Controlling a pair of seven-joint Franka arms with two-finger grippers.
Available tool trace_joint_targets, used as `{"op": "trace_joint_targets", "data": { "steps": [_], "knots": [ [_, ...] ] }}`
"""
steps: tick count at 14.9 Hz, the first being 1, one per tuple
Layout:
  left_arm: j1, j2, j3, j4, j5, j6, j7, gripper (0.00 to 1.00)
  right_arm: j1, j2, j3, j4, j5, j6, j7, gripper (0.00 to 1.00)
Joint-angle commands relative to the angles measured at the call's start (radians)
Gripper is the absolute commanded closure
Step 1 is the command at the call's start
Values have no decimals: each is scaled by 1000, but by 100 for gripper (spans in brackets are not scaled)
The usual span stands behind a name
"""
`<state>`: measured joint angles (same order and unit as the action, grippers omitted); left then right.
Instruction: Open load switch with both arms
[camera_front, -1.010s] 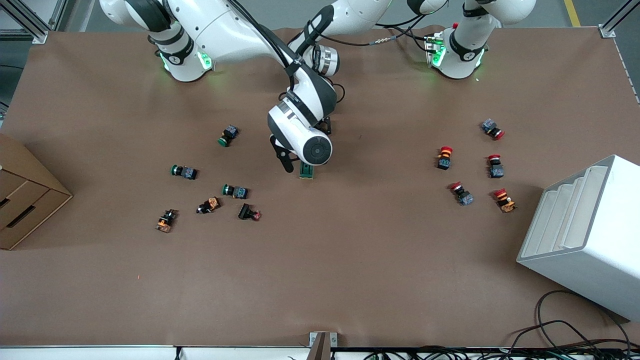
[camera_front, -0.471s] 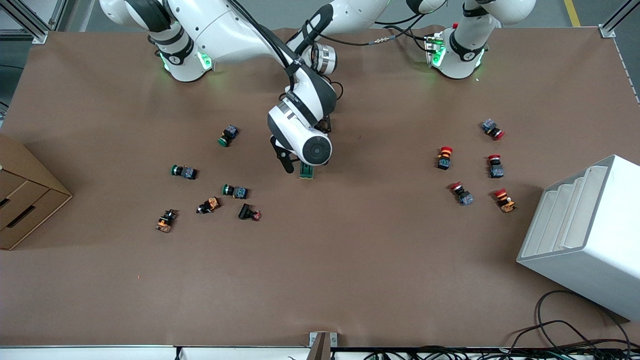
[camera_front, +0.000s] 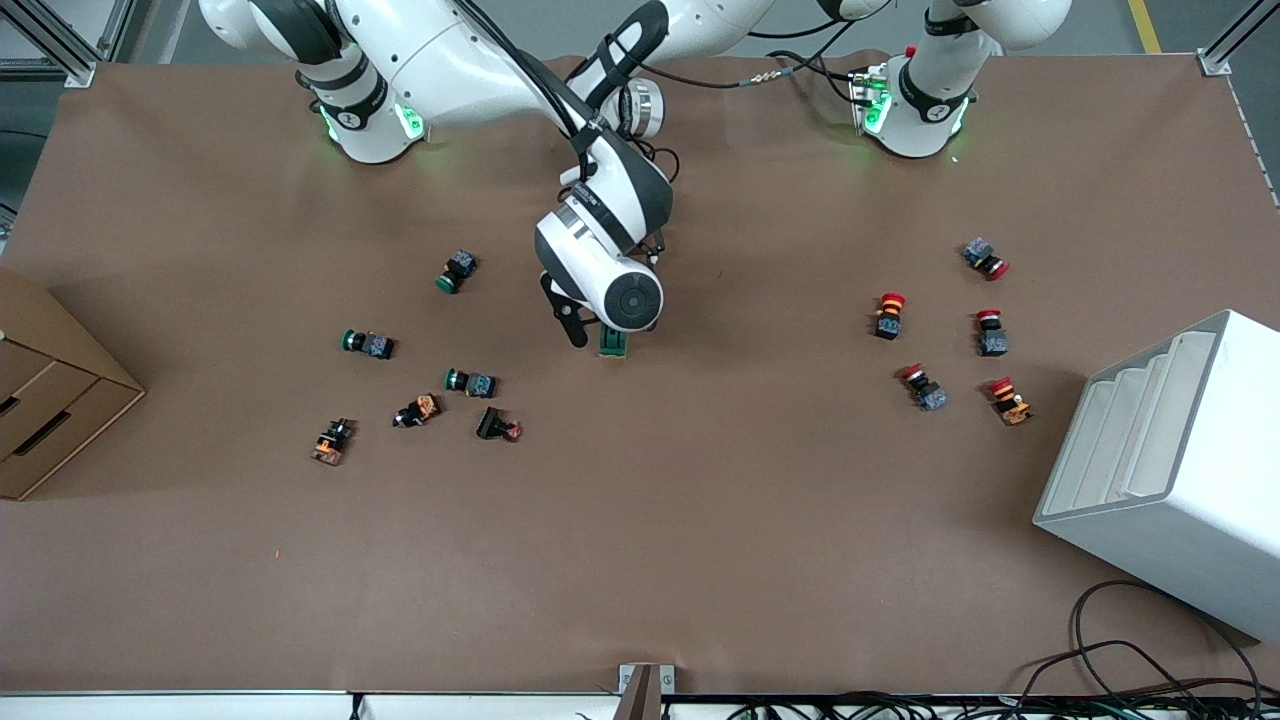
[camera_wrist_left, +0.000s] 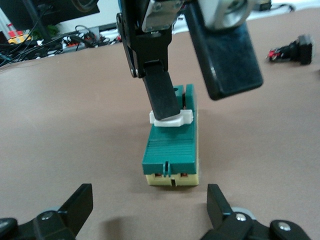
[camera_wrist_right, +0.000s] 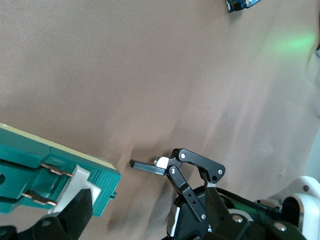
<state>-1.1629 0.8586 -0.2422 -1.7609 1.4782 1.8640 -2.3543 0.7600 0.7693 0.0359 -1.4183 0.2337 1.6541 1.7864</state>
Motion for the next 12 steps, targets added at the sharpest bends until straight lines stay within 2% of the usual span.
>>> {"op": "trace_joint_targets", "data": {
  "steps": [1,5,7,12],
  "knots": [
    [5,17,-11,-6,-59,30,40,0,4,1,-2,-11,1,13,-2,0],
    [5,16,-11,-5,-59,29,40,0,-31,-15,-8,2,1,4,-71,0],
    [5,17,-9,-5,-59,30,36,0,-62,-38,-11,12,-26,0,-151,0],
    [3,2,-11,3,-61,30,30,0,-191,-76,-13,104,-56,-23,-378,0]
  ]
}}
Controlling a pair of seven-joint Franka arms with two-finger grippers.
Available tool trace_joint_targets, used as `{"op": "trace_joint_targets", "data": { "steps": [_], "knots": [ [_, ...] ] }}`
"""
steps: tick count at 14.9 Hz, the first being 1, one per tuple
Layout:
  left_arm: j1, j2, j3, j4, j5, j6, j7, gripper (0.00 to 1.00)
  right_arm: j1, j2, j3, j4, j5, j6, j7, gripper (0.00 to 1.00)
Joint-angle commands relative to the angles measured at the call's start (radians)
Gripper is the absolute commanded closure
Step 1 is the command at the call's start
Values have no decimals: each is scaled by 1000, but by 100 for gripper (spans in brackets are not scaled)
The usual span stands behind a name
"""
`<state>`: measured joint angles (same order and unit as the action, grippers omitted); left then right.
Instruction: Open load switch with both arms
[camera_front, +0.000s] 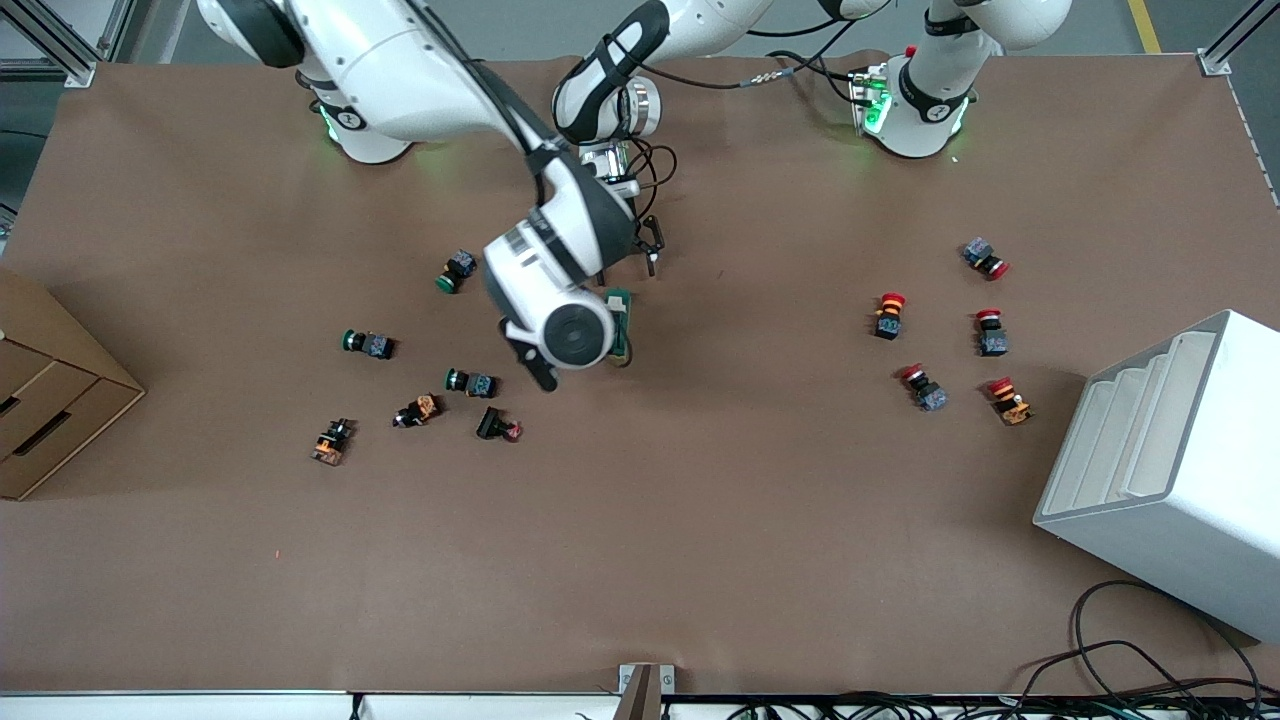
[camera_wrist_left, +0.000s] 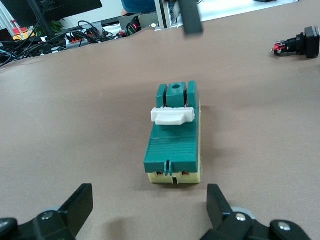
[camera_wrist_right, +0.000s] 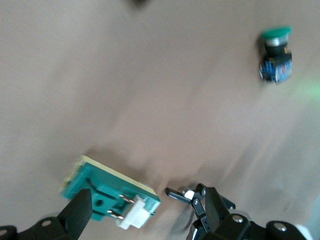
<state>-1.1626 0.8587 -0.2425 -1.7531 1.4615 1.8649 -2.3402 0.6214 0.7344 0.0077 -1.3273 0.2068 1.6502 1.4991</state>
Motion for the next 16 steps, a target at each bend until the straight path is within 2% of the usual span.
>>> {"op": "trace_joint_targets", "data": {
  "steps": [1,4,7,10,13,16],
  "knots": [
    [4,-7,-17,-3,-46,30,16,0,-80,-62,17,13,-49,-20,-150,0],
    [15,-52,-34,3,-46,30,19,0,-173,-131,17,10,-72,-64,-389,0],
    [20,-116,-40,18,-105,39,42,0,-291,-209,15,10,-78,-137,-697,0],
    [64,-199,-41,32,-191,43,160,0,-380,-280,17,7,-162,-194,-970,0],
    [151,-294,-40,72,-329,95,330,0,-472,-334,15,7,-170,-213,-1187,0],
    [271,-386,-40,133,-540,95,635,0,-551,-377,15,7,-220,-222,-1368,0]
  ]
}}
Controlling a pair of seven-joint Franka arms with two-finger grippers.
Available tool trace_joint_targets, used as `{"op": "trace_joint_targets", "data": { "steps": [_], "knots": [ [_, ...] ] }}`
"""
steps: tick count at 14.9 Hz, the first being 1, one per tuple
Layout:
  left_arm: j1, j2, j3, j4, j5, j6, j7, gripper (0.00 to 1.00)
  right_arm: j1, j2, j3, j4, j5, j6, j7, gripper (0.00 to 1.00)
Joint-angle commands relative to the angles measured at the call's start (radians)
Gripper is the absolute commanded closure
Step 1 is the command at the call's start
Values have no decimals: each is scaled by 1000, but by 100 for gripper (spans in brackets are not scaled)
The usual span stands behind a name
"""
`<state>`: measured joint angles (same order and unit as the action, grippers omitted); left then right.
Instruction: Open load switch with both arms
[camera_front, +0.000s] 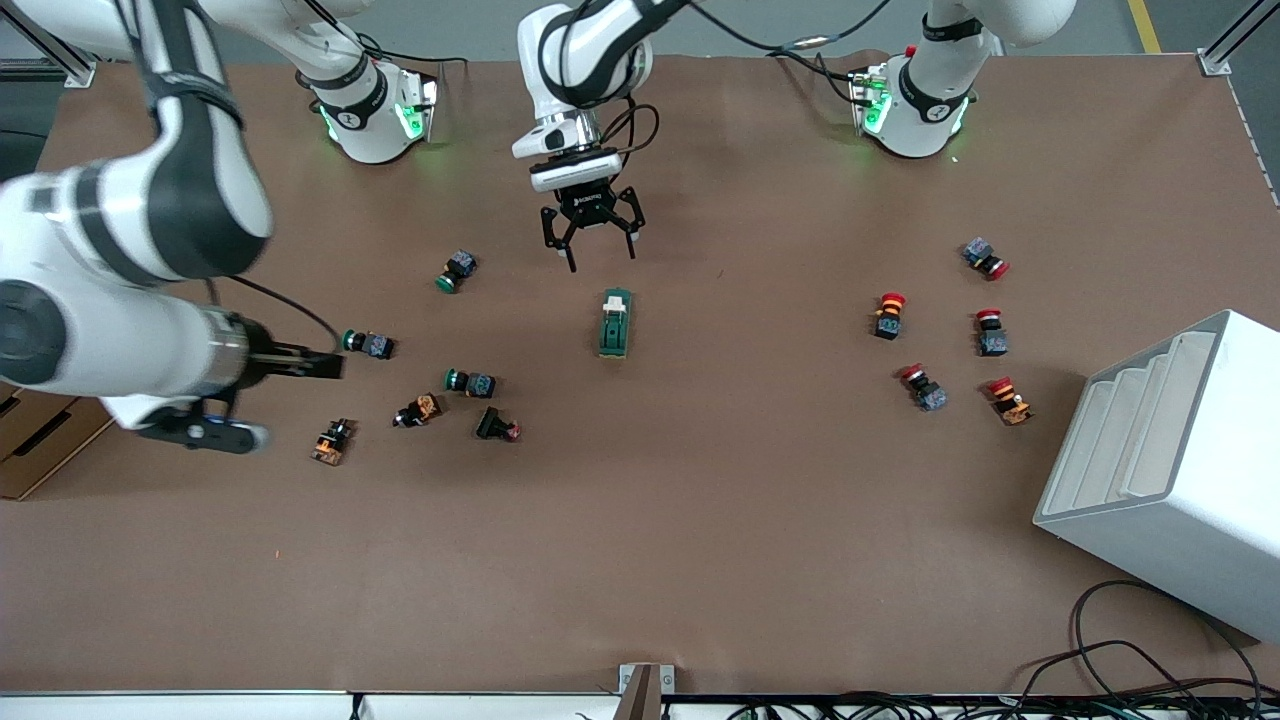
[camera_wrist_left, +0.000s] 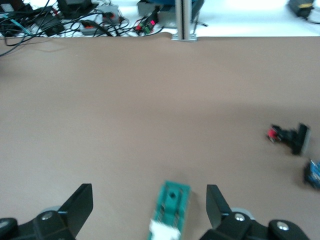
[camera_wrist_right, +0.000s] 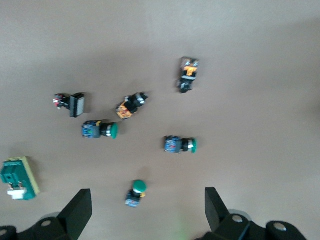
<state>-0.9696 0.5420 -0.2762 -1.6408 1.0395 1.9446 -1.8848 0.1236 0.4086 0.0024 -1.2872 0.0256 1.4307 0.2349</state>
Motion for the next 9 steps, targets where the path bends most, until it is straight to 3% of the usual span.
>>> {"op": "trace_joint_targets", "data": {
  "steps": [1,4,9],
  "knots": [
    [125,-95,-5,50,-187,14,293,0,-76,-68,22,-32,-62,-7,-165,0],
    [271,-177,-3,107,-352,7,585,0,-166,-100,21,-27,-70,-16,-330,0],
    [540,-275,-1,171,-590,-24,985,0,-190,-97,19,9,-104,-47,-333,0]
  ]
}}
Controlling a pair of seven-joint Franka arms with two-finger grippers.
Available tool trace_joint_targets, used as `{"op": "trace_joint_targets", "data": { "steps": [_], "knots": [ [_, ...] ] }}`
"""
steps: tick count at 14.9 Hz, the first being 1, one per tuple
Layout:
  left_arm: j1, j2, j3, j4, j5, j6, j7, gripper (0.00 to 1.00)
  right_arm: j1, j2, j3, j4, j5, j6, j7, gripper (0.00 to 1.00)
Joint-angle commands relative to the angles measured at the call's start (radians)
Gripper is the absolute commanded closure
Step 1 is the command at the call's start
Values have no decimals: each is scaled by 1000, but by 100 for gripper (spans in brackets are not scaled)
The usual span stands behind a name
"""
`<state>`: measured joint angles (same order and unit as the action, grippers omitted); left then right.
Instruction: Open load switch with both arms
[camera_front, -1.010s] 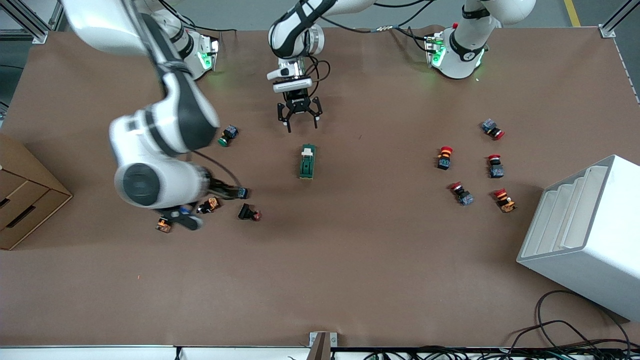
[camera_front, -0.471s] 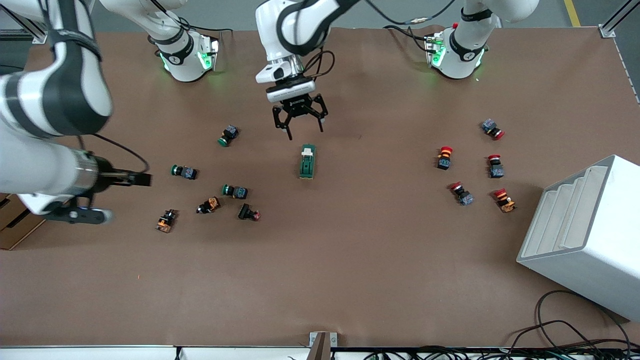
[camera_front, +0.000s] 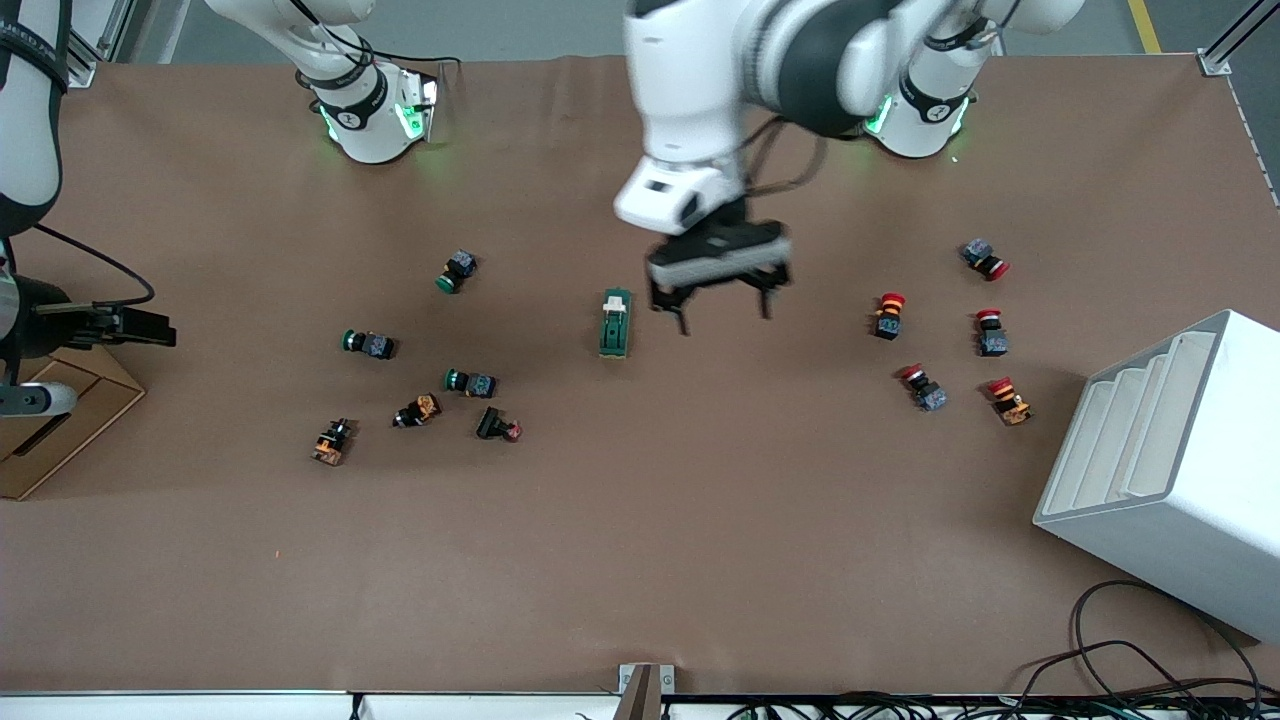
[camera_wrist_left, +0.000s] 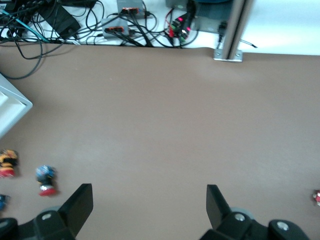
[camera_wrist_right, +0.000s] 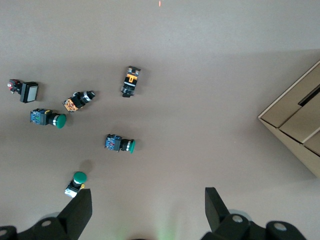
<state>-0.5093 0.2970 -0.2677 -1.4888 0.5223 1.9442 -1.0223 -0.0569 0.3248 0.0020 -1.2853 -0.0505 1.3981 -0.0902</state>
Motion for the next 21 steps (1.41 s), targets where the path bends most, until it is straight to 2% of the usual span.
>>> {"op": "trace_joint_targets", "data": {
  "steps": [1,3,5,9,11,14,17,19,21],
  "knots": [
    [130,-33,-11,42,-112,-59,204,0,-5,-12,21,7,-25,-16,-3,0],
    [225,-35,-11,112,-203,-149,363,0,-3,-9,23,9,-11,-36,-5,0],
    [308,-35,-10,157,-214,-243,500,0,-3,-13,26,9,1,-50,-6,0],
    [469,-84,-16,160,-234,-255,752,0,-9,-13,27,32,31,-42,-8,0],
    [530,-140,8,151,-336,-260,829,0,-6,-16,21,35,31,-50,-3,0],
    [529,-197,155,145,-520,-394,927,0,-6,-67,23,32,50,-83,24,0],
    [502,-234,235,125,-533,-448,1065,0,-3,-99,21,20,57,-102,72,0],
    [476,-286,265,57,-531,-456,1062,0,-1,-108,20,18,55,-100,67,0],
    [480,-355,262,-45,-533,-436,1061,0,2,-156,12,-44,54,-81,54,0]
  ]
}}
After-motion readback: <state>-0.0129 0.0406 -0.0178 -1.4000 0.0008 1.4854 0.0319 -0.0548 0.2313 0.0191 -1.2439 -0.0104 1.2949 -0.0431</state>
